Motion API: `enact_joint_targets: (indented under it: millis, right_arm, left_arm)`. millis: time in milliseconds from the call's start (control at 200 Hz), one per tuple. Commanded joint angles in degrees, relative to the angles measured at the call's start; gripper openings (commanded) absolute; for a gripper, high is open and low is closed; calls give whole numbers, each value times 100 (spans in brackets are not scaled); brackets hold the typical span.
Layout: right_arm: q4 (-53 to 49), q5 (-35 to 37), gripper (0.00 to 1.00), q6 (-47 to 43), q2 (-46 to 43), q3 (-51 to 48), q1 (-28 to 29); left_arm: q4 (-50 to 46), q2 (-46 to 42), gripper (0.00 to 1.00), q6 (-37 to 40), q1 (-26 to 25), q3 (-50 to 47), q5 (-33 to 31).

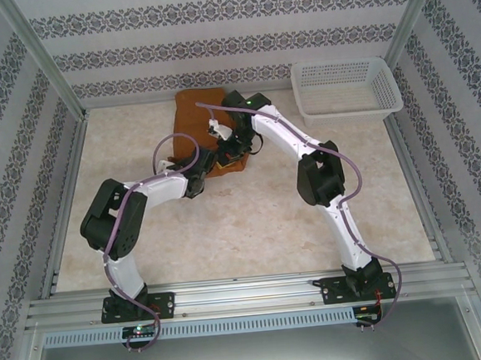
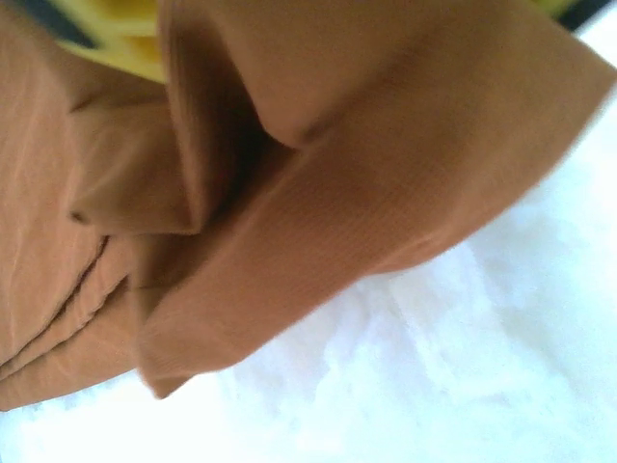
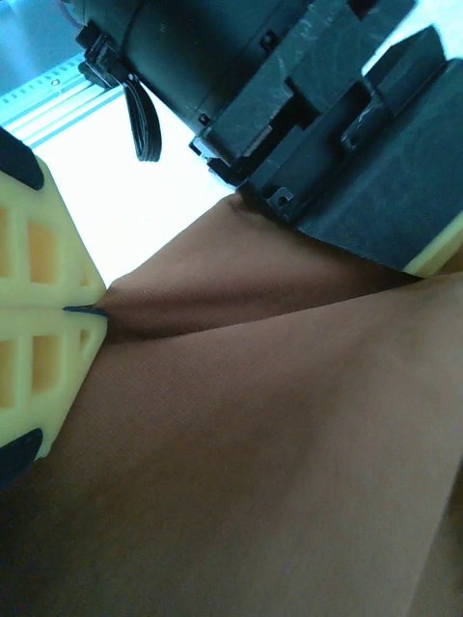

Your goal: Roll up the long pants

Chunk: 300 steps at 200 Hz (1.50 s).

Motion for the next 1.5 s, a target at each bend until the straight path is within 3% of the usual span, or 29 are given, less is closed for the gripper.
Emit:
enact_joint_targets:
  millis: [0,165,240,275,315,380,460,694,1029,1129,1214,1284,1329,1364,1394,1424,1434,1494]
  right_arm:
    - [-270,-174,0,11,-473,-107,90]
    - [-600,208,0,-203,-427,49,34]
    - [-783,765,41,-454,-499,48,91]
    - [-764,1092,55,-565,-609,-54,153]
    - [-687,1537,63,-665,-788,-244,262]
    - [-420,2287,67,-786,-1122,-666,496]
    - [283,3270,83,-889,-1657,-1497,853]
    - [2289,5261,91,-1663,-2498,-3342,1832]
    - [4329,7064,95,-3367,-2082,-3607,2015]
    - [4778,7113,97,-3786,-1966,-3606,1920]
    - [4779,7055,94,-3933,-1739,-3446,1770]
    - [4476,6813,84,-3801,-1552,-3270,1599]
    - [4014,6506,69,-3534,-1437,-3068,1478]
    - [3693,6238,50,-3310,-1371,-2940,1363]
    - [3528,6034,33,-3180,-1349,-2902,1299]
    - [3429,5890,5,-3085,-1351,-2920,1233]
    - [3410,5861,0,-3068,-1353,-2934,1222]
    - [3255,5775,0,-2898,-1372,-3040,1169]
  left_arm:
    - [83,-15,0,137,323,272,247]
    - [-295,-400,0,321,571,295,274]
    - [-528,-535,0,488,644,427,366]
    - [-664,-567,0,549,674,523,438]
    - [-754,-591,0,599,708,601,516]
    - [-823,-617,0,632,766,654,760]
    - [-807,-662,0,612,806,628,998]
    - [-765,-666,0,652,891,642,1771]
    - [-970,-753,0,853,894,656,2070]
    - [-966,-746,0,897,891,639,2124]
    - [-937,-728,0,935,892,619,2183]
    - [-921,-719,0,964,893,608,2221]
    - [-898,-728,0,982,889,592,2240]
    - [-876,-741,0,1000,894,592,2243]
    - [-860,-753,0,1025,892,586,2243]
    - [-850,-762,0,1056,892,586,2235]
    - [-849,-763,0,1061,895,586,2234]
    - [-840,-774,0,1102,912,606,2200]
